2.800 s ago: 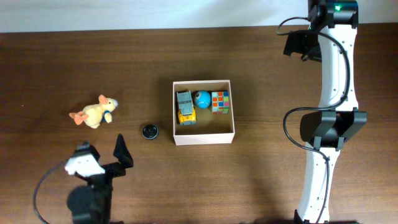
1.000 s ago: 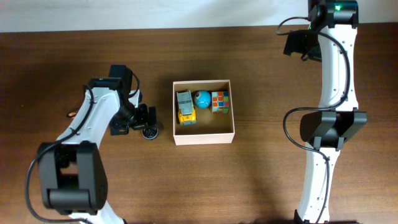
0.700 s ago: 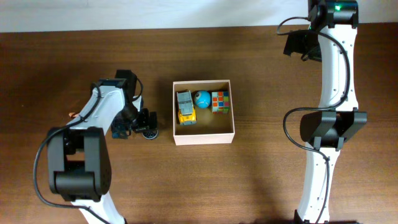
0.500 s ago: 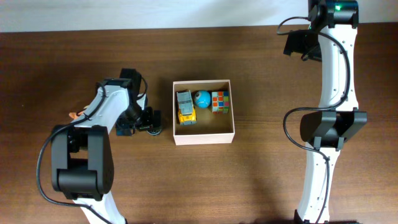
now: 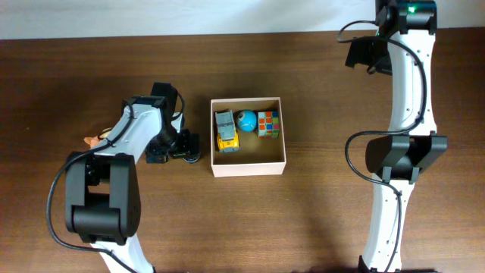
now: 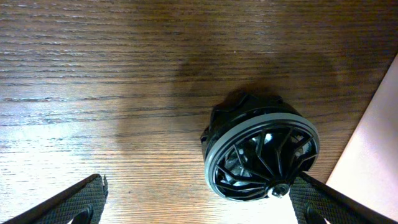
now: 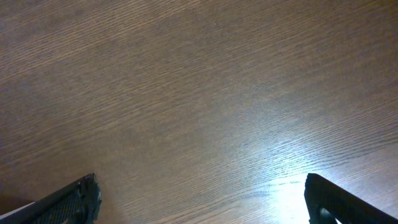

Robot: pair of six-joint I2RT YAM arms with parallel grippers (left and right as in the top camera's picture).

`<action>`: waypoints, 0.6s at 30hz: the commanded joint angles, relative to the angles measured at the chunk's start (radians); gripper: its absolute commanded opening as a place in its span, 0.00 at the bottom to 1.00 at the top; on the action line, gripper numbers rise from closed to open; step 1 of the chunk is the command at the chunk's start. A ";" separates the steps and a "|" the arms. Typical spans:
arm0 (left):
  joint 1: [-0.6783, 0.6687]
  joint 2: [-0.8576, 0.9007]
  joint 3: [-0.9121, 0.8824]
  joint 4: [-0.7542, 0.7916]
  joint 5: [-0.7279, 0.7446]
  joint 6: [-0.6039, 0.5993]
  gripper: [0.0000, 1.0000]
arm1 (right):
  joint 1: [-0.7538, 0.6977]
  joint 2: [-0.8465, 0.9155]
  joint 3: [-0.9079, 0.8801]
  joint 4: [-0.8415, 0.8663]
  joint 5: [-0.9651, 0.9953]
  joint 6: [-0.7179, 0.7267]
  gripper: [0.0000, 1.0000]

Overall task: Pack container
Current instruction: 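Lower the left gripper onto the black wheel object and close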

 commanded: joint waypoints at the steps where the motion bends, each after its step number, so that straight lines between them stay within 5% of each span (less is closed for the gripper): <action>1: 0.029 0.021 0.012 0.001 -0.044 -0.018 0.96 | 0.003 0.016 0.004 0.003 0.016 0.006 0.99; 18: -0.001 0.019 0.183 -0.102 -0.071 0.002 0.95 | 0.003 0.016 0.004 0.003 0.016 0.006 0.99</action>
